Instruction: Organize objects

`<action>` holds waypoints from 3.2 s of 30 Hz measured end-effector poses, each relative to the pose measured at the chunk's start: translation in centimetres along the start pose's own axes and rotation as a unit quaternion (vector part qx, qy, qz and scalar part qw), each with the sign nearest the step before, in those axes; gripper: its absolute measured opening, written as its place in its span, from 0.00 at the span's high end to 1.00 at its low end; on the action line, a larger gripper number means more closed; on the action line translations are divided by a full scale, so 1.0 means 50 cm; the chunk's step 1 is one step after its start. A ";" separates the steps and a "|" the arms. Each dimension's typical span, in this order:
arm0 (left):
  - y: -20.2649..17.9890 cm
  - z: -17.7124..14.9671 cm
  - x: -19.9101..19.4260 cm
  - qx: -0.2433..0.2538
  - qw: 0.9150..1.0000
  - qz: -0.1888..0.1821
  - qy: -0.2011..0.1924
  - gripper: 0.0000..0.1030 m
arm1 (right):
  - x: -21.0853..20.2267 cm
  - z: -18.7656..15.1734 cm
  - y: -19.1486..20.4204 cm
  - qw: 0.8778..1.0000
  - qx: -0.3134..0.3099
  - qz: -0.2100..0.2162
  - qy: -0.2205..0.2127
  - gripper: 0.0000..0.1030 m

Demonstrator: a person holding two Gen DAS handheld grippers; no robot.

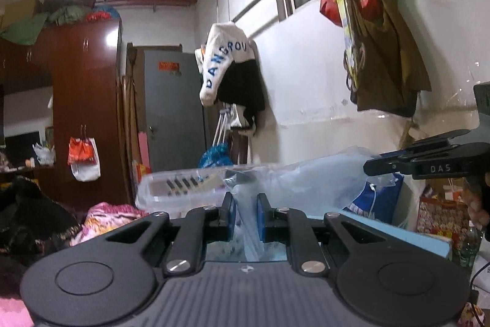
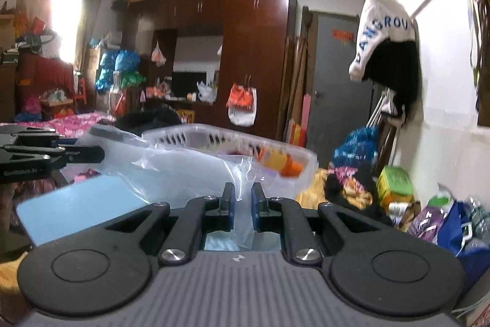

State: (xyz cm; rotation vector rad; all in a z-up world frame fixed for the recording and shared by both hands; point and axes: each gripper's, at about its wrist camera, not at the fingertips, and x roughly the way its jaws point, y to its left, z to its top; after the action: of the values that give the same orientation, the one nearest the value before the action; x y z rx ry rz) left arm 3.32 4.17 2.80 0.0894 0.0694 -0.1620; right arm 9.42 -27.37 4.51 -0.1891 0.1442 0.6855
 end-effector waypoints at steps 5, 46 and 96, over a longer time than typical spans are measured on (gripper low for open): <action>0.010 0.056 0.030 0.014 1.000 0.013 -0.007 0.83 | 0.029 0.046 -0.014 1.000 0.004 -0.003 -0.011 0.88; 0.110 0.107 0.304 0.018 0.995 0.054 0.082 0.83 | 0.266 0.089 -0.080 0.996 0.041 -0.015 0.080 0.88; -0.092 0.041 -0.091 -0.024 0.990 0.094 0.107 0.01 | -0.115 -0.037 0.024 0.990 0.127 -0.044 0.031 0.00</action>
State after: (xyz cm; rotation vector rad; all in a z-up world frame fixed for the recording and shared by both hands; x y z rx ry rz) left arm -1.79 0.16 4.80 0.0652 0.2787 0.0379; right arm 4.12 -30.39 3.69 0.0277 0.2795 0.5675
